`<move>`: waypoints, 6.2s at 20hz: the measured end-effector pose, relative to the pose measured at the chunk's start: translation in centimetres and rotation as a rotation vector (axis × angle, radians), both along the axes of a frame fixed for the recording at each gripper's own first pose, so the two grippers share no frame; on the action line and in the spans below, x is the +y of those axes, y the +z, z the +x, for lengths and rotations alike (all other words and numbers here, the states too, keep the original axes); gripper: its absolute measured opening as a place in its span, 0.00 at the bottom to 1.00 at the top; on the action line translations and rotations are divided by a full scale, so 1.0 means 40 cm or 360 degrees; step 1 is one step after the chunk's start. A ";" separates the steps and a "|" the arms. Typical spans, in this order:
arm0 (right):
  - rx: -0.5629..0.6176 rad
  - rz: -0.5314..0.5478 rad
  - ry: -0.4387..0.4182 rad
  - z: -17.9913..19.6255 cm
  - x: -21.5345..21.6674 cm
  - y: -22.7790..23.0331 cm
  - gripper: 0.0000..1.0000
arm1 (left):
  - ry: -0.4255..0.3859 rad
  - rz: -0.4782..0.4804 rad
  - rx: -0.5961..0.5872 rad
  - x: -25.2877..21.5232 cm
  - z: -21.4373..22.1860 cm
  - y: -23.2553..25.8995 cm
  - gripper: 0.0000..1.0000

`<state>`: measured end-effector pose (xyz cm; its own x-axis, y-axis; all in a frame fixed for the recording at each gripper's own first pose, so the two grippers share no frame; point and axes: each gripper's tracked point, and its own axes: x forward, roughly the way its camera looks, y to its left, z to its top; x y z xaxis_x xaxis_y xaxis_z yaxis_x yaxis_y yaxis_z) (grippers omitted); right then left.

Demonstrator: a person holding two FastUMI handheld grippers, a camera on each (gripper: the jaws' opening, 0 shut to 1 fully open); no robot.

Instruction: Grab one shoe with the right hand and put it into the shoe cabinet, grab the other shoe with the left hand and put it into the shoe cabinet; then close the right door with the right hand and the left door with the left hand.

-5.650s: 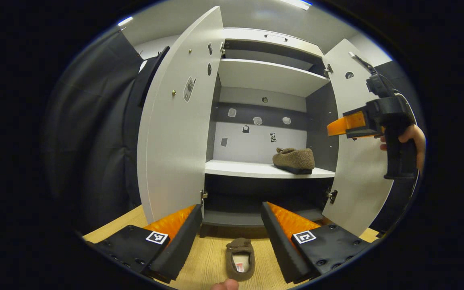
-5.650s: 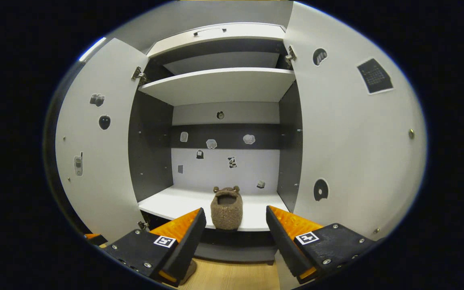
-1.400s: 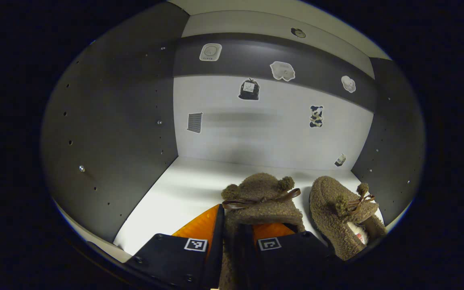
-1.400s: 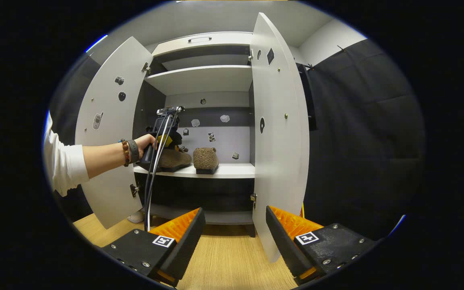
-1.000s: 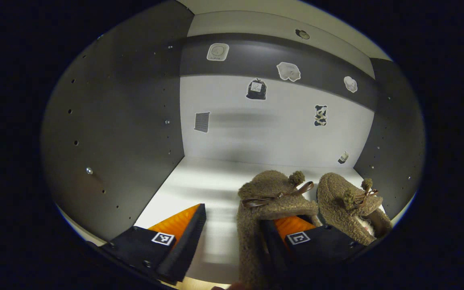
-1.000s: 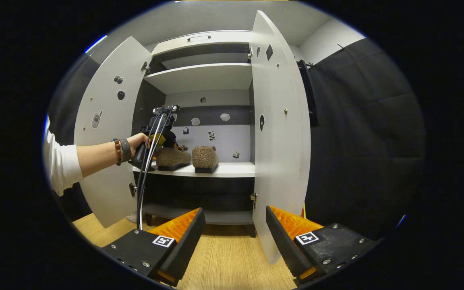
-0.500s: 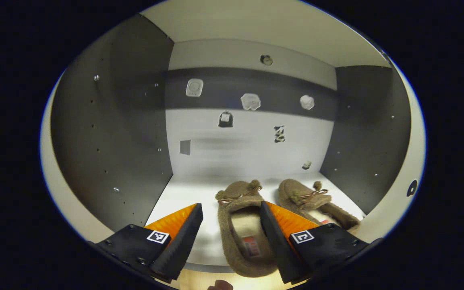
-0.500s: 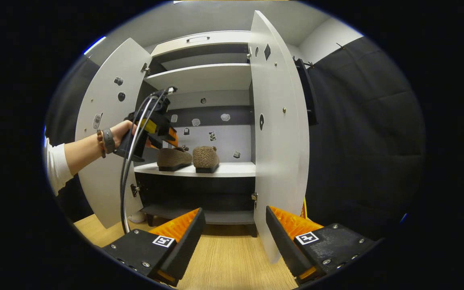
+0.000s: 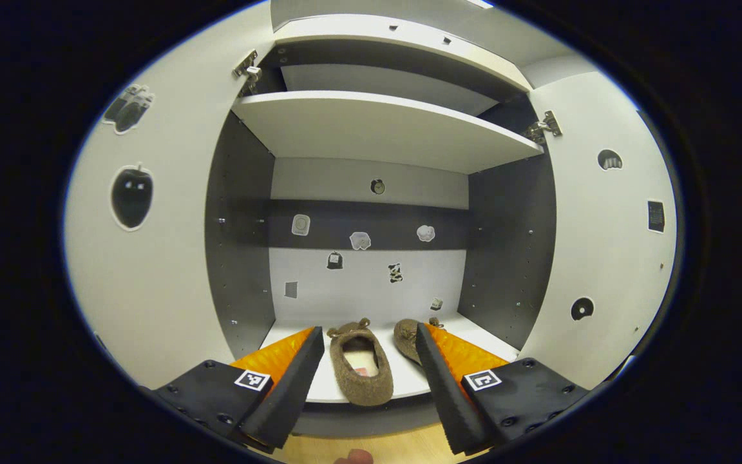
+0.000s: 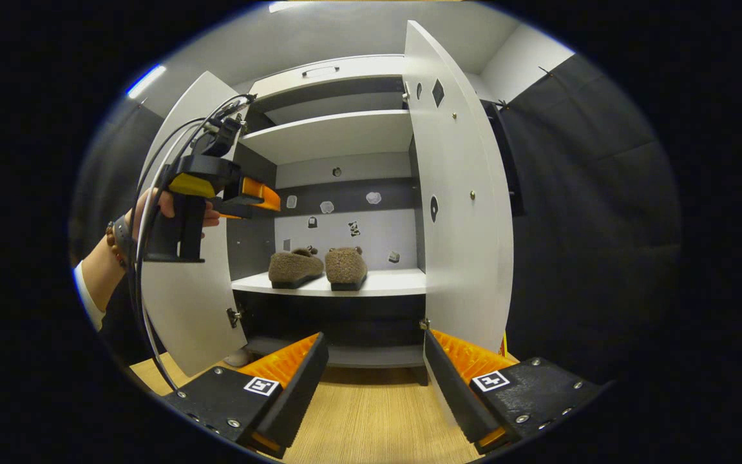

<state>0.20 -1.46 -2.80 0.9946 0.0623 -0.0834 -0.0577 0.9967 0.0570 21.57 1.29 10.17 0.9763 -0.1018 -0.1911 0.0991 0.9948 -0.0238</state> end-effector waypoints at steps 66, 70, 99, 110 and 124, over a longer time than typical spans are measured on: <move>-0.0319 -0.0107 -0.0083 0.174 -0.238 0.426 0.89 | 0.0189 -0.0066 -0.0094 0.074 -0.513 -0.326 0.95; -0.0322 -0.0096 0.0027 0.203 -0.149 0.415 0.98 | 0.0193 -0.0044 -0.0082 0.078 -0.518 -0.329 0.99; -0.0186 -0.0059 0.0217 0.451 0.105 0.356 0.92 | 0.0302 -0.0025 -0.0139 0.140 -0.539 -0.293 0.99; -0.0130 -0.0035 0.0146 0.514 0.124 0.339 0.91 | 0.0289 -0.0074 -0.0152 0.149 -0.533 -0.294 0.99; -0.0220 -0.0109 0.0037 0.445 0.096 0.349 0.92 | 0.0374 -0.0171 -0.0167 0.185 -0.583 -0.252 0.95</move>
<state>18.01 2.37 11.16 0.9952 0.0844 0.0491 -0.0835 0.9963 -0.0214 -1.76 8.68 0.11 0.9894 0.1153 -0.0878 -0.1263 0.9831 -0.1325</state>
